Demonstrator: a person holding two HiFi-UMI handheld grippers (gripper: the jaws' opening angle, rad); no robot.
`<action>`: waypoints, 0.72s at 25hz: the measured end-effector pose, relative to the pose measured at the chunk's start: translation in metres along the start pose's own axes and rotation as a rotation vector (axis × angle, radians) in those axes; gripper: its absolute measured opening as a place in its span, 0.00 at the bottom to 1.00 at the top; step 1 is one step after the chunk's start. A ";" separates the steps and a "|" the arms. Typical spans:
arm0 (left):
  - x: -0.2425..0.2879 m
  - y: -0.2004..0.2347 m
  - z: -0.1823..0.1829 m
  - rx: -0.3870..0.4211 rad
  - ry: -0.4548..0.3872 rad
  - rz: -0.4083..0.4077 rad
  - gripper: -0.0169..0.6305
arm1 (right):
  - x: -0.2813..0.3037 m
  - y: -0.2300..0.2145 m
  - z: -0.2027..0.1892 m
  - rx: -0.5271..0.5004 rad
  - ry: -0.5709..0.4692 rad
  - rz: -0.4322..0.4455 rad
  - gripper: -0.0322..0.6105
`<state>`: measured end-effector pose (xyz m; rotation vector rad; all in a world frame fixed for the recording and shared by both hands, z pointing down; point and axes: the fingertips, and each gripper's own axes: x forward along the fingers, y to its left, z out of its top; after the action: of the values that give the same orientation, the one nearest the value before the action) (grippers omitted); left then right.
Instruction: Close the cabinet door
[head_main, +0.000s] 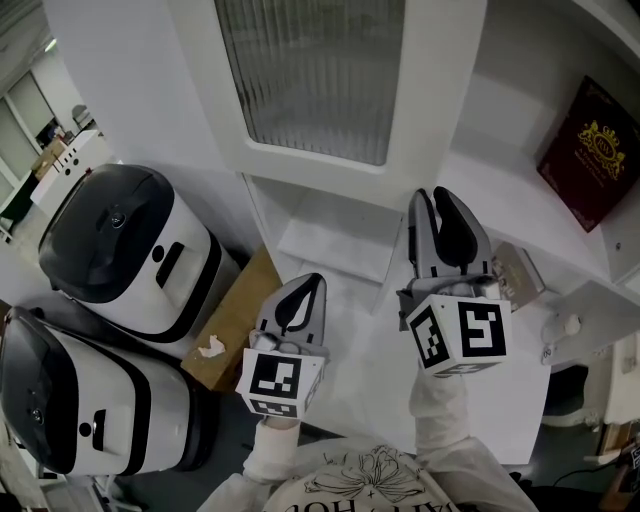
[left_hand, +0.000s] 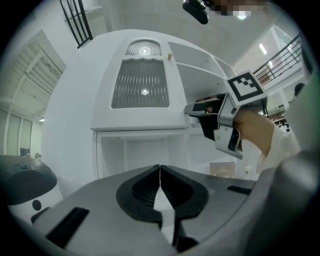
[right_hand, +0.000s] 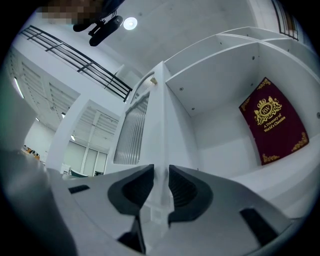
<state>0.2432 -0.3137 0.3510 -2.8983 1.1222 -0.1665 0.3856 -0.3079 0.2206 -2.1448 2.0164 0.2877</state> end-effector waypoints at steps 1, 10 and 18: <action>-0.001 0.000 0.001 0.000 -0.003 0.001 0.03 | 0.000 0.000 0.000 0.001 -0.001 -0.009 0.19; -0.012 -0.001 0.012 0.007 -0.032 -0.020 0.03 | -0.016 0.002 0.013 -0.020 -0.030 -0.069 0.19; -0.033 0.000 0.023 0.007 -0.065 -0.047 0.03 | -0.045 0.007 0.006 -0.042 0.020 -0.147 0.16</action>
<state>0.2217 -0.2921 0.3252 -2.9028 1.0417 -0.0770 0.3755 -0.2636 0.2269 -2.3157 1.8655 0.2905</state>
